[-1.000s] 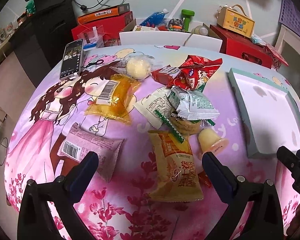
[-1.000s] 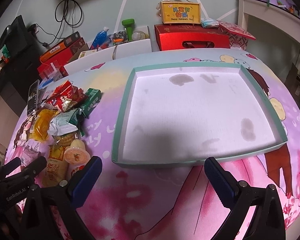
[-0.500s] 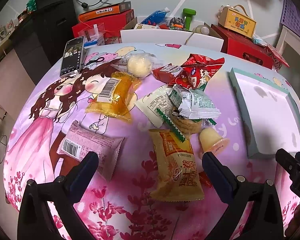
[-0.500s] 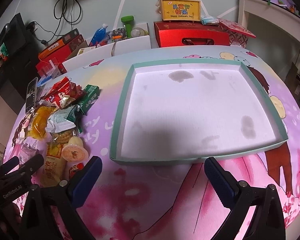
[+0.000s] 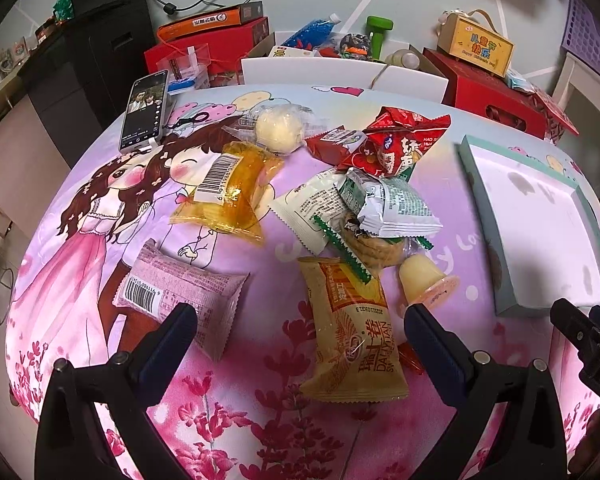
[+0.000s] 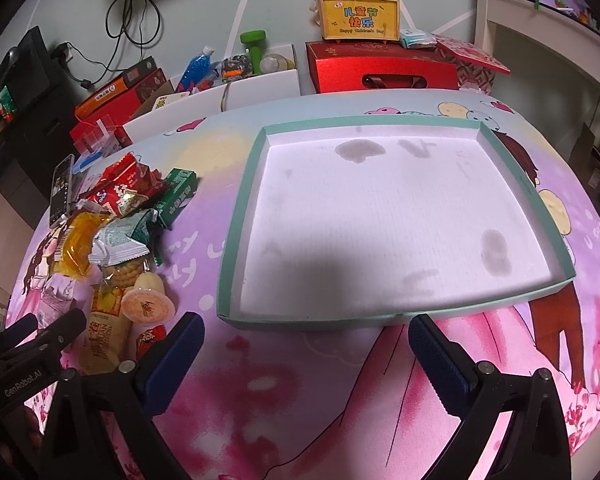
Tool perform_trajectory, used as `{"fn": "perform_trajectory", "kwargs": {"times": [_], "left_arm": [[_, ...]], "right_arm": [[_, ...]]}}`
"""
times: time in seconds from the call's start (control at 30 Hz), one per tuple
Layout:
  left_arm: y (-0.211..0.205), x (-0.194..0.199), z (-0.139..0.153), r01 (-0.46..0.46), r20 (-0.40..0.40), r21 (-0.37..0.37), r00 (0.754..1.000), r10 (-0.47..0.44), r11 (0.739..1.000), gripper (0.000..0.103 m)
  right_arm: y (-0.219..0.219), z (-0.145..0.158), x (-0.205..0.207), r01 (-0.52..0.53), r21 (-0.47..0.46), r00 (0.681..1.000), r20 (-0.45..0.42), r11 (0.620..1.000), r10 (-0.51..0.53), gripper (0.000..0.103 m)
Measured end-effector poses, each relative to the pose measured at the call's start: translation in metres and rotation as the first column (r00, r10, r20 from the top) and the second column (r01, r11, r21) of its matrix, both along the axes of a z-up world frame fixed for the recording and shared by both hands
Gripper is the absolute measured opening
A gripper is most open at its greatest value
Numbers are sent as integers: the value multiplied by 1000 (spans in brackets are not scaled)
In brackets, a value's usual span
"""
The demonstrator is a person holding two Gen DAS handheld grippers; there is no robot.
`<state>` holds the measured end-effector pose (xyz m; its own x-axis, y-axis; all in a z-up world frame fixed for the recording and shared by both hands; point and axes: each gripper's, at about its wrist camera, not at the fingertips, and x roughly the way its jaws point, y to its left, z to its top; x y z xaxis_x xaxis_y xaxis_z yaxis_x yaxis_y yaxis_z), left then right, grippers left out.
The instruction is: Organize snacks
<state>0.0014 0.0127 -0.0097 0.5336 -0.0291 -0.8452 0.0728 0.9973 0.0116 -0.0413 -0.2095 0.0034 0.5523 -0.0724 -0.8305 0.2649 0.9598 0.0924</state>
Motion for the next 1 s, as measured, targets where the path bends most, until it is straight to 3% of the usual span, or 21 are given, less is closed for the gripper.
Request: {"fn": "perform_trajectory", "kwargs": {"times": [0.5,0.67,1.0], "left_arm": [[37,11,8,-65,-25,-87,998,63,994,103],[71,16,10,-135,-30,-101,991,132,986,103],[111,23,-8,-193,-102,-75,977,185,978,103]], "right_arm": [[12,5,2,-29,4,999,28,1000,29,103],[37,7,9,-121,83,991,73,989,115,103],[97,-6,31,-259,110,966,36,960,257,103]]}}
